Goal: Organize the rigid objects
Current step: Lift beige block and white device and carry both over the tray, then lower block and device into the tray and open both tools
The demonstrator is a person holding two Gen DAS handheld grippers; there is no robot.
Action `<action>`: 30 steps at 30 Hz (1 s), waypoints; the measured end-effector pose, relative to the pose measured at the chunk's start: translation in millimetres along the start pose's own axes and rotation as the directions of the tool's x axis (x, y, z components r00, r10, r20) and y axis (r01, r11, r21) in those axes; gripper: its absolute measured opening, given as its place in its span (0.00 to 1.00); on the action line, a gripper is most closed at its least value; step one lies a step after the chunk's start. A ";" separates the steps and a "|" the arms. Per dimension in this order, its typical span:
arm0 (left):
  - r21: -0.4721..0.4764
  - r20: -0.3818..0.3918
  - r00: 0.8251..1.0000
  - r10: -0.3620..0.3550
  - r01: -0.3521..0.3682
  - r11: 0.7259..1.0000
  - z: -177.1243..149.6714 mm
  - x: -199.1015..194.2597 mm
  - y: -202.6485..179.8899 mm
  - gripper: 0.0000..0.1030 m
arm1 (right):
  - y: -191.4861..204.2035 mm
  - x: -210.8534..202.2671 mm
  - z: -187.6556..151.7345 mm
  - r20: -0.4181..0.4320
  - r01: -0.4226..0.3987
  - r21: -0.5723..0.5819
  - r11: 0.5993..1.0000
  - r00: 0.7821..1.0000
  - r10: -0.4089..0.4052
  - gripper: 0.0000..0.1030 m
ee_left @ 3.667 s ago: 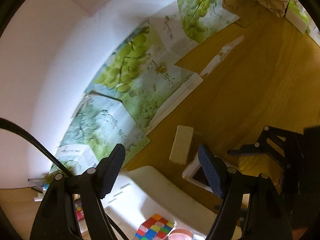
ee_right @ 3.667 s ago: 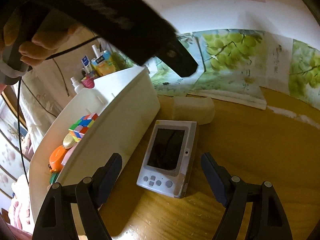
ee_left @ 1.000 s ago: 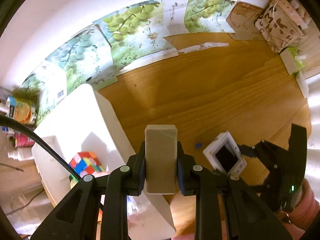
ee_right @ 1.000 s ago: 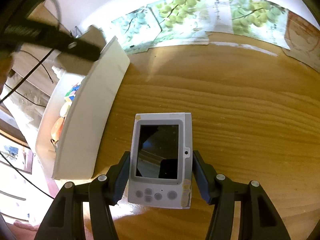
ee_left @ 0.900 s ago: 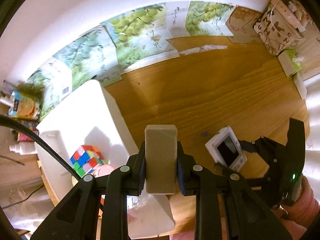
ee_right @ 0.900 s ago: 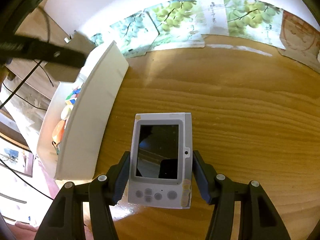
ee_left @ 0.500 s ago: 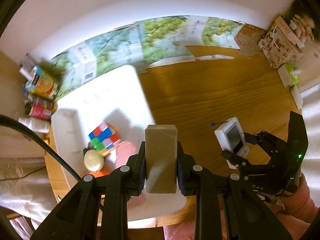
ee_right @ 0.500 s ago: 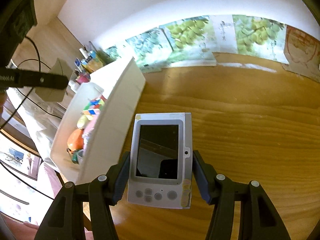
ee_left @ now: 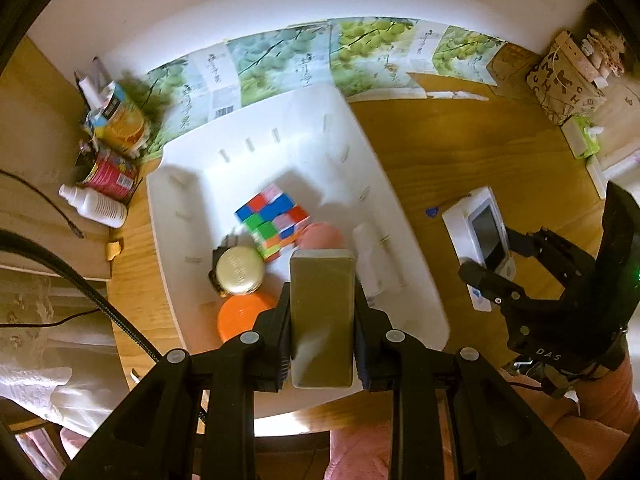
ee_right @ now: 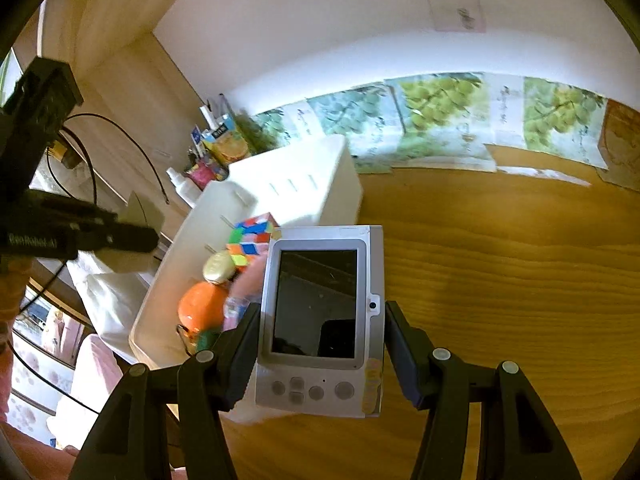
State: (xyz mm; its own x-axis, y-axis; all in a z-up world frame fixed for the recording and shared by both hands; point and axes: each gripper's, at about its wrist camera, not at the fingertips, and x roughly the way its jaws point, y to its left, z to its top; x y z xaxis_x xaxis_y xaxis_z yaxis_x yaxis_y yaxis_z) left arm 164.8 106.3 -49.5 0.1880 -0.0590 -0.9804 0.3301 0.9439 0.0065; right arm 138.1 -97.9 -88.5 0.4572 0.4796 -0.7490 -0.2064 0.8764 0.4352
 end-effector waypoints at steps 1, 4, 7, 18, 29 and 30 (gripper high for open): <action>0.000 0.005 1.000 -0.007 0.007 1.000 -3.3 -0.6 5.1 0.26 | 9.2 1.7 0.4 0.008 0.001 0.000 1.000 1.000 -0.001 0.58; 0.012 0.029 0.999 -0.037 0.036 0.999 -12.0 -2.2 18.6 0.26 | 29.0 5.5 0.3 0.024 0.007 0.000 1.000 1.000 -0.007 0.58; 0.036 0.060 0.996 -0.059 0.057 0.998 -21.6 -3.1 29.6 0.26 | 49.9 11.9 -0.9 0.044 0.012 0.004 1.000 0.999 -0.012 0.58; 0.029 0.106 0.988 -0.110 0.107 0.994 -44.7 9.9 57.2 0.27 | 97.5 40.9 -9.5 0.047 0.056 0.023 0.998 0.997 -0.057 0.58; -0.106 0.173 0.984 -0.051 0.070 0.992 -53.9 10.1 68.4 0.64 | 126.0 32.5 -3.7 0.047 0.166 -0.059 0.984 0.986 -0.163 0.72; -0.130 0.174 0.984 -0.042 0.065 0.989 -55.4 9.3 67.9 0.69 | 126.7 30.1 -3.2 0.045 0.177 -0.069 0.982 0.984 -0.175 0.73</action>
State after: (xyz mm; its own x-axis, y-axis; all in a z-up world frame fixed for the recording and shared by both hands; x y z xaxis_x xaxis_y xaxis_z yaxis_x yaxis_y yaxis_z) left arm 137.7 187.9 -69.0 0.3323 -0.1545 -0.9304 0.2188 0.9722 -0.0832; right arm 123.0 27.7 -57.5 0.5244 0.3167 -0.7904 -0.1815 0.9485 0.2596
